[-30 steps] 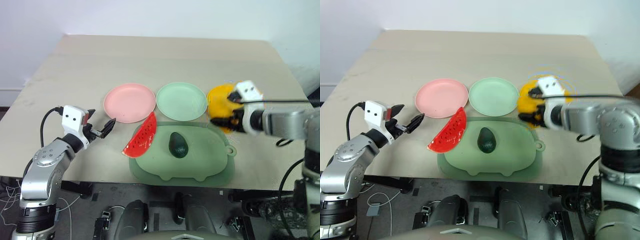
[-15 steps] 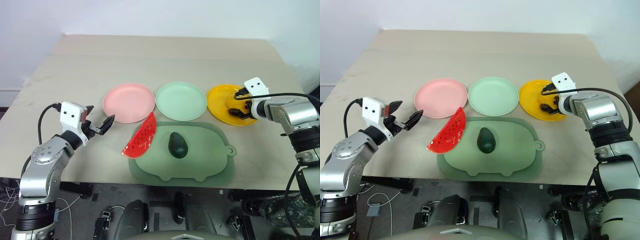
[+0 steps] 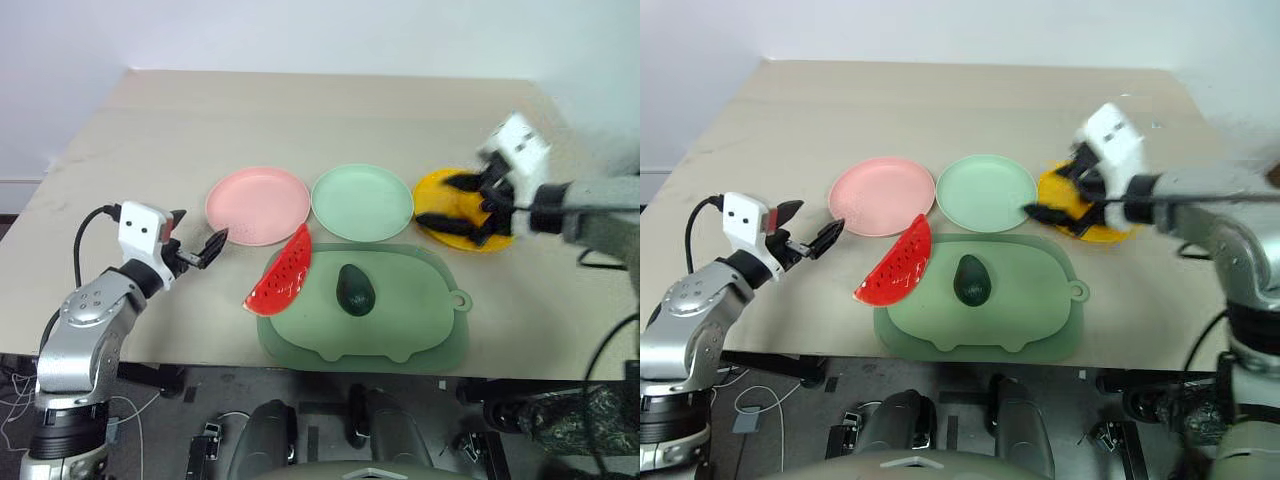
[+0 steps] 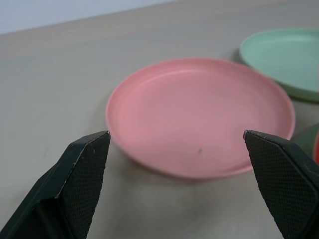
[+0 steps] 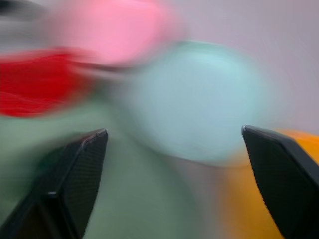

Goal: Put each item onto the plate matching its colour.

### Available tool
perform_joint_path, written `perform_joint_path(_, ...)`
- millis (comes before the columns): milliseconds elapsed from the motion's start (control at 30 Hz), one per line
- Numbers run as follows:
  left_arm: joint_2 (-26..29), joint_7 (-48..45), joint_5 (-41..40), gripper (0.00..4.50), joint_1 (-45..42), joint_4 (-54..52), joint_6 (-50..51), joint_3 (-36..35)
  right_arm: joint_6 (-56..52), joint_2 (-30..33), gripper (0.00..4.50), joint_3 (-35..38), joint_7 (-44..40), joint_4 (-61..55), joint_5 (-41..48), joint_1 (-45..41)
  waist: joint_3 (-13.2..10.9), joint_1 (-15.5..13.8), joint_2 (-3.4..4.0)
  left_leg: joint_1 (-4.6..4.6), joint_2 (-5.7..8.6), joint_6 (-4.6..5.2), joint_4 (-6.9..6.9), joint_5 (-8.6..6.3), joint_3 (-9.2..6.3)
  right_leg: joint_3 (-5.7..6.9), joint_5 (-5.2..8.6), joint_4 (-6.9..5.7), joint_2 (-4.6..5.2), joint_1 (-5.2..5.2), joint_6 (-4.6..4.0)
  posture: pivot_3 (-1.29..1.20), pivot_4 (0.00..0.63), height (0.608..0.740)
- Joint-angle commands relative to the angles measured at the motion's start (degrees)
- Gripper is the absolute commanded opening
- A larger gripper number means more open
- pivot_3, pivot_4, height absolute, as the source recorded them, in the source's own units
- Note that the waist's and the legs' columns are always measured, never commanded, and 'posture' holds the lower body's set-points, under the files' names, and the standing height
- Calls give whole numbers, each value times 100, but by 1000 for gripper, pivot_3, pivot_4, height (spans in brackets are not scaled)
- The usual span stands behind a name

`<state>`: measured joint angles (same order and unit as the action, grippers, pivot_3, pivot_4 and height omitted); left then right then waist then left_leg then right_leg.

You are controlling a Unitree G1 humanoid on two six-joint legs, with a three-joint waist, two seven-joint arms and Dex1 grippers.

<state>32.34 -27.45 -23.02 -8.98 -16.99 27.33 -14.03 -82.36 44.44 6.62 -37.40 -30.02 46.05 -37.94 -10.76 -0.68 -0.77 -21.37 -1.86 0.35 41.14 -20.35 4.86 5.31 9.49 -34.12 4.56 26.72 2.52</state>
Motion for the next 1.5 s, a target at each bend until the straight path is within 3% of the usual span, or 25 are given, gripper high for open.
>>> perform_joint_path(33,46,-59,49,4500,-109,14,-89,1,-956,-639,4490,315,647,-313,407,36,0,-7,1,-5,4,0,0,0,3,-2,-1,0,7,4,0,0,150,740)
perform_joint_path(133,18,-71,50,4500,-105,7,-94,41,-1014,-1106,4490,358,1231,-132,1029,137,0,-9,0,-7,8,3,2,-1,2,-1,-1,0,10,3,0,0,150,740)
perform_joint_path(333,40,-160,-102,4500,-11,-145,3,8,-1014,-1107,4490,146,2276,40,1826,174,0,7,1,-3,8,3,1,-1,3,0,-1,0,7,1,0,0,150,740)
perform_joint_path(733,754,-1527,-1691,4500,636,-1075,848,-339,-1014,-1268,4490,-512,3845,291,2633,232,-1,34,2,-3,6,3,-2,-1,3,-1,0,0,3,3,0,0,150,740)
perform_joint_path(933,885,-1628,-1912,4500,712,-1143,947,-424,-1014,-1309,4490,-1002,3985,335,2237,194,-1,29,2,-3,7,3,-2,-2,1,-1,1,1,2,3,0,0,150,740)
perform_joint_path(1400,897,-1552,-2016,4500,901,-1292,909,-530,-1012,-1460,4490,-1409,3527,427,1122,50,-1,31,2,-4,7,3,-3,-2,1,-1,1,3,1,4,0,0,150,740)
perform_joint_path(1500,889,-1513,-1946,4500,905,-1270,869,-504,-980,-1435,3939,-1389,3378,392,906,27,-1,29,3,-4,7,3,-3,-2,1,-1,1,3,1,4,0,0,150,740)
